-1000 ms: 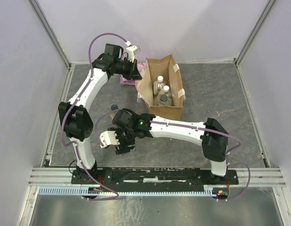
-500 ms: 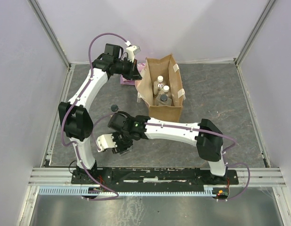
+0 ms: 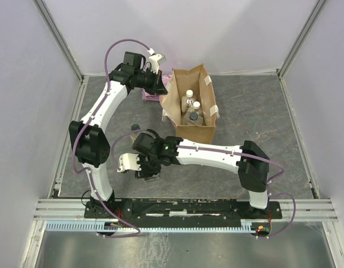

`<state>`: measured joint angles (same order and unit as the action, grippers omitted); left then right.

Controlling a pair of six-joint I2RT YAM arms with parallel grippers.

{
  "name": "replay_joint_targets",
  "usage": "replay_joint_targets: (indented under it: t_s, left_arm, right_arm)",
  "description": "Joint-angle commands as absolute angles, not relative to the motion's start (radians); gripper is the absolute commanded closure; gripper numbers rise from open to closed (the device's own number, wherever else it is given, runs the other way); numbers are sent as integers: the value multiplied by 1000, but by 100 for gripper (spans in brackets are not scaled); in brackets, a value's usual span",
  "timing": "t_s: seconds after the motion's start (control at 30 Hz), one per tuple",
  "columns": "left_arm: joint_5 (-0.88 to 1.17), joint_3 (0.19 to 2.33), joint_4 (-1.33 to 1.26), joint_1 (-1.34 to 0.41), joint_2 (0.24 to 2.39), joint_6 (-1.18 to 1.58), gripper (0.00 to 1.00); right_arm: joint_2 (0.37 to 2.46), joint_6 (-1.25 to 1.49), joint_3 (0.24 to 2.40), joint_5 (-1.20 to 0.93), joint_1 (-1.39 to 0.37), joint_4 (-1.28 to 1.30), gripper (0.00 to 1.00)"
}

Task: Place the personal care products into the canvas bag

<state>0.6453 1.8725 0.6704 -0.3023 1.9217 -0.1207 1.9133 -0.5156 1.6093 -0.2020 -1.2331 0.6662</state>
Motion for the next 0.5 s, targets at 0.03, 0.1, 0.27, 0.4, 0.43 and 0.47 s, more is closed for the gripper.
replay_joint_targets:
  t_s: [0.03, 0.1, 0.27, 0.4, 0.43, 0.47]
  left_arm:
    - [652, 1899, 638, -297, 1893, -151, 97]
    - [656, 1903, 637, -296, 1893, -147, 97]
    - [649, 1902, 637, -296, 1894, -143, 97]
    - [647, 1905, 637, -296, 1897, -135, 97]
    - [646, 1905, 637, -296, 1897, -135, 97]
    - [646, 1905, 637, -296, 1898, -134, 97]
  right_arm:
    - [1722, -396, 1645, -163, -1191, 676, 100]
    - [1679, -361, 1687, -197, -1172, 726, 100]
    - [1558, -282, 1760, -245, -1094, 779, 100]
    - [1493, -260, 1823, -214, -1017, 809, 100]
    - [1482, -258, 1841, -214, -1000, 811, 100]
    - [1471, -256, 1861, -213, -980, 810, 100]
